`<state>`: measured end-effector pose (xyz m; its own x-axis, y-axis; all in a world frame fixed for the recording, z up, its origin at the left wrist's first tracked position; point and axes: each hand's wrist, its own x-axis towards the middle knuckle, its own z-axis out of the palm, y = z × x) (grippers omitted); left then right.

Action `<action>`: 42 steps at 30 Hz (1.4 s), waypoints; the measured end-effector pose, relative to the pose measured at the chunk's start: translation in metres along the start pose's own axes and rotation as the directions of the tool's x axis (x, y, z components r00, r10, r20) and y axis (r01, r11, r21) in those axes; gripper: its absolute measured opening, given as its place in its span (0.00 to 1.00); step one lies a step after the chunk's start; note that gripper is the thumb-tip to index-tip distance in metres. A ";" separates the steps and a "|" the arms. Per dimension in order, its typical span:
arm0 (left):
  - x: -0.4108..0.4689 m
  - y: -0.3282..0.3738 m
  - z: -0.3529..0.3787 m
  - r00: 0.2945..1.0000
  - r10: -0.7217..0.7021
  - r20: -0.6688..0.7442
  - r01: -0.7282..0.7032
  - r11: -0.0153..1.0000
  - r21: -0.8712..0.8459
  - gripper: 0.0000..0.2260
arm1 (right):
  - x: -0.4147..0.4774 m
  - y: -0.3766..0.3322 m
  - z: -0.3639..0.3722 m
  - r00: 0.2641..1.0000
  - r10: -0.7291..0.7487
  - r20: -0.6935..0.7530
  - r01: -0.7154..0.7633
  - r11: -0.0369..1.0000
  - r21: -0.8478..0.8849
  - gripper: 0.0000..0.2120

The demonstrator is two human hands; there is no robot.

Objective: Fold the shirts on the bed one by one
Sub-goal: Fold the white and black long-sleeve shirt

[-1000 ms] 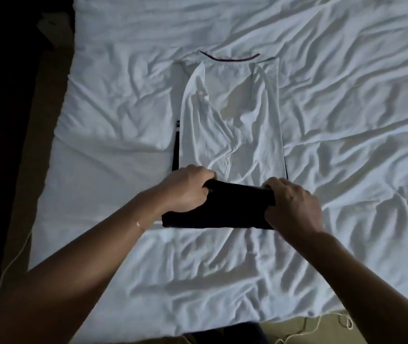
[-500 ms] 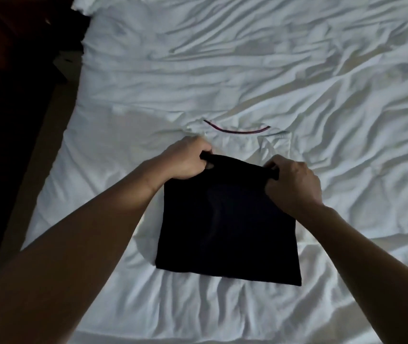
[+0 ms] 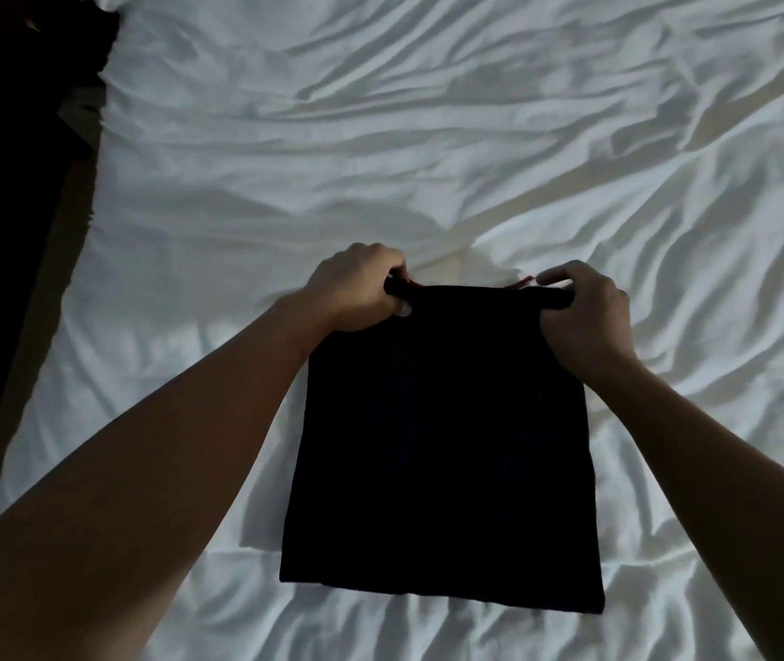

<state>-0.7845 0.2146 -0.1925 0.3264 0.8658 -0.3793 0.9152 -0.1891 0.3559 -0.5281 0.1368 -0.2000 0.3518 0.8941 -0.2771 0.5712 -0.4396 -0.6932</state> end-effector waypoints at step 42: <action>-0.194 0.022 0.174 0.809 -0.274 -0.521 0.380 0.919 0.107 0.26 | -0.193 0.137 0.054 0.989 -0.080 -0.121 0.027 0.921 -0.389 0.38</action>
<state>-0.7868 -0.0382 -0.2600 -0.1101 0.9931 0.0404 0.9901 0.1060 0.0915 -0.5580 -0.0911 -0.2772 0.3915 0.9097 -0.1383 0.8240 -0.4135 -0.3872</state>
